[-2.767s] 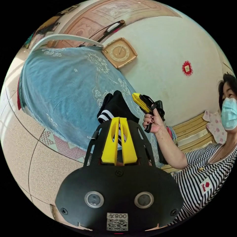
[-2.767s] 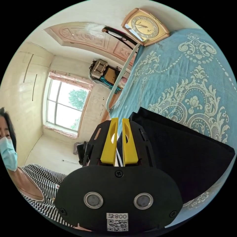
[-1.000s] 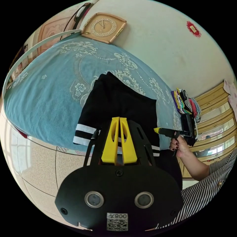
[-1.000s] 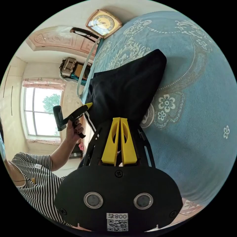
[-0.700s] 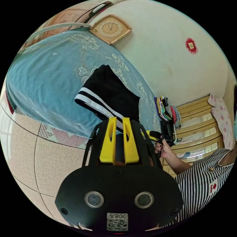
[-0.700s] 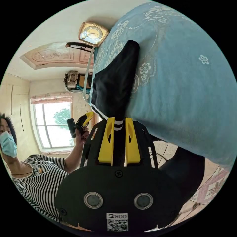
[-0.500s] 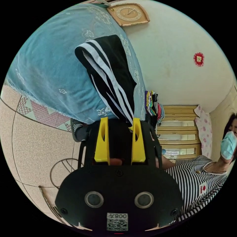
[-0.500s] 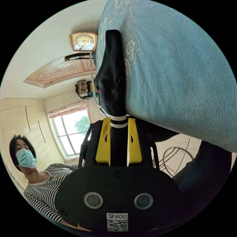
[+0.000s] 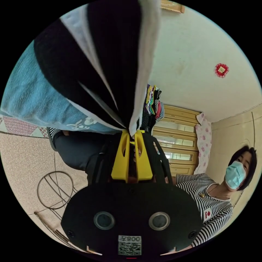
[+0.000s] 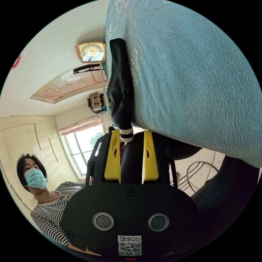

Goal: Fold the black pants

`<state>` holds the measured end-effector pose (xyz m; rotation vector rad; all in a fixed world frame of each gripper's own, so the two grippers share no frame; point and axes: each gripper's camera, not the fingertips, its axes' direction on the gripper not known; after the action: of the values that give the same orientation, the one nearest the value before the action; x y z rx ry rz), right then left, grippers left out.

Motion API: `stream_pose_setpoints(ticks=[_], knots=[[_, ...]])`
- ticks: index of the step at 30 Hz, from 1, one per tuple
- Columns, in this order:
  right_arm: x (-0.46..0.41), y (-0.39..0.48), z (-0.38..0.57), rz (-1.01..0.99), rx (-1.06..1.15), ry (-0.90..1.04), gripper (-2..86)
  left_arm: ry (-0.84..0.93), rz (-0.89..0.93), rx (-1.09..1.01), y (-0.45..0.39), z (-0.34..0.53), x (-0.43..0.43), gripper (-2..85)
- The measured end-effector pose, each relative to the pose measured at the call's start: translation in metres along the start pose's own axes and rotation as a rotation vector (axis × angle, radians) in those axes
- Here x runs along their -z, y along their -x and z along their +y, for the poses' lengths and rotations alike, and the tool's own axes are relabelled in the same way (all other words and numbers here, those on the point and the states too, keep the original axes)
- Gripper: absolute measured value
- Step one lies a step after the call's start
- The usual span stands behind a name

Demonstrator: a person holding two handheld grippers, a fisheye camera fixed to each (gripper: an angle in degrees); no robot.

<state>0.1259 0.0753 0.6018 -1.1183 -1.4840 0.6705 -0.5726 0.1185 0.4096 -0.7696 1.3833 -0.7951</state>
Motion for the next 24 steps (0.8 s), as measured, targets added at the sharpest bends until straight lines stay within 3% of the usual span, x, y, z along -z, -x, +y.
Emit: stream_pose_setpoints(ticks=[5,9,15,24], knots=[[0.002,-0.008,-0.005,-0.176,-0.002,-0.01,13.7,-0.022,0.013,-0.017,0.001,-0.004,0.011,3.8],[0.0,-0.009,-0.01,-0.176,0.001,0.007,13.2,-0.016,-0.001,-0.018,0.007,-0.005,0.019,3.9],[-0.004,-0.009,-0.013,-0.177,0.001,0.061,5.9,-0.052,0.043,-0.015,0.019,0.004,0.038,4.6],[0.016,0.008,0.001,-0.263,0.04,0.008,2.3,-0.409,0.214,0.068,0.056,0.036,0.1,13.1]])
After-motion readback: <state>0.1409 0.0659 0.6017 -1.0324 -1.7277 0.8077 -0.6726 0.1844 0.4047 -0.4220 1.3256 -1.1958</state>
